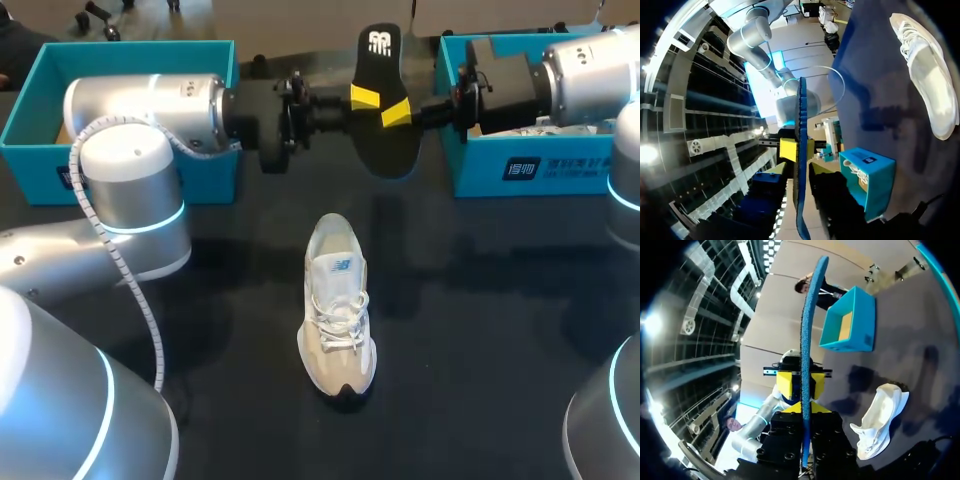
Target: Take the shoe out of the shoebox, open the shoe tongue, remove and reinsert the insole, then place the shoe into the shoebox
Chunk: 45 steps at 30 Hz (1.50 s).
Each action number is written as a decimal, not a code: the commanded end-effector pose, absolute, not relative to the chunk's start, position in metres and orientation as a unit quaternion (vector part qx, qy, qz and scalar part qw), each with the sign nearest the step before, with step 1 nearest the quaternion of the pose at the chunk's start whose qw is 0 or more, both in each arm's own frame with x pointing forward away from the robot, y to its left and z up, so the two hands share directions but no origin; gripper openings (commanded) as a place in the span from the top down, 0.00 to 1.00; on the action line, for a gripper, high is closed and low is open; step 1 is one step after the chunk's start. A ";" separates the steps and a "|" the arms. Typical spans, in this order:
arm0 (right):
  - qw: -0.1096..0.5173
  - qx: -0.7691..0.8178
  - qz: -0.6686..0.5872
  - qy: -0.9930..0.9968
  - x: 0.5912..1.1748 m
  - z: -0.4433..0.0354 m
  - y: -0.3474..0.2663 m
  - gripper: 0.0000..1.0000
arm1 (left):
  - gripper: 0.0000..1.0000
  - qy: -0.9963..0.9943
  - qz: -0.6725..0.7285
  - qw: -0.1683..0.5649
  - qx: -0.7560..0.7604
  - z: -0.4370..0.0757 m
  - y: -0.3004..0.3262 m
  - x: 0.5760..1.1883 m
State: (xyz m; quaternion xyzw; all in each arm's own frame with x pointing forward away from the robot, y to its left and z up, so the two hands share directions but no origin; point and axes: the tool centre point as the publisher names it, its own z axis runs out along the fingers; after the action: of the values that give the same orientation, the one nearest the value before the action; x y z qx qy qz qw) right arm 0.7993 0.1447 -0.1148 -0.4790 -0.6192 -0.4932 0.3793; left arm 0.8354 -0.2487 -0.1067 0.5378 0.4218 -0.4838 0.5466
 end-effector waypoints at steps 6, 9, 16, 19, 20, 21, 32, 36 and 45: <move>0.353 -0.492 -0.497 -0.622 0.804 -0.118 0.145 1.00 | 0.00 0.453 -0.493 0.520 0.531 -0.105 -0.229 0.836; 0.342 -0.493 -0.501 -0.623 0.805 -0.119 0.143 1.00 | 0.00 0.465 -0.494 0.512 0.527 -0.105 -0.221 0.838; 0.321 -0.497 -0.505 -0.628 0.809 -0.124 0.140 1.00 | 0.00 0.510 -0.504 0.480 0.506 -0.109 -0.205 0.842; 0.309 -0.491 -0.507 -0.637 0.812 -0.125 0.139 1.00 | 0.00 0.540 -0.518 0.455 0.484 -0.112 -0.199 0.843; 0.304 -0.491 -0.506 -0.641 0.814 -0.124 0.139 1.00 | 0.00 0.554 -0.521 0.444 0.474 -0.113 -0.197 0.843; 0.299 -0.489 -0.506 -0.645 0.815 -0.124 0.140 1.00 | 0.00 0.563 -0.524 0.436 0.468 -0.114 -0.195 0.844; 0.241 -0.452 -0.519 -0.684 0.828 -0.118 0.139 1.00 | 0.00 0.673 -0.577 0.313 0.342 -0.127 -0.179 0.842; 0.217 -0.426 -0.527 -0.702 0.833 -0.120 0.139 1.00 | 0.00 0.702 -0.584 0.275 0.302 -0.132 -0.177 0.841; 0.197 -0.362 -0.540 -0.733 0.840 -0.126 0.143 1.00 | 0.00 0.761 -0.593 0.187 0.185 -0.143 -0.171 0.841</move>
State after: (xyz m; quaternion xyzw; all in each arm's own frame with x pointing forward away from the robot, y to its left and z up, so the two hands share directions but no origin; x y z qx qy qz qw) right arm 0.8318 0.1404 -0.1246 -0.3652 -0.7320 -0.5423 0.1918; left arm 0.8439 -0.1711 -0.1454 0.2292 0.7360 -0.5970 0.2220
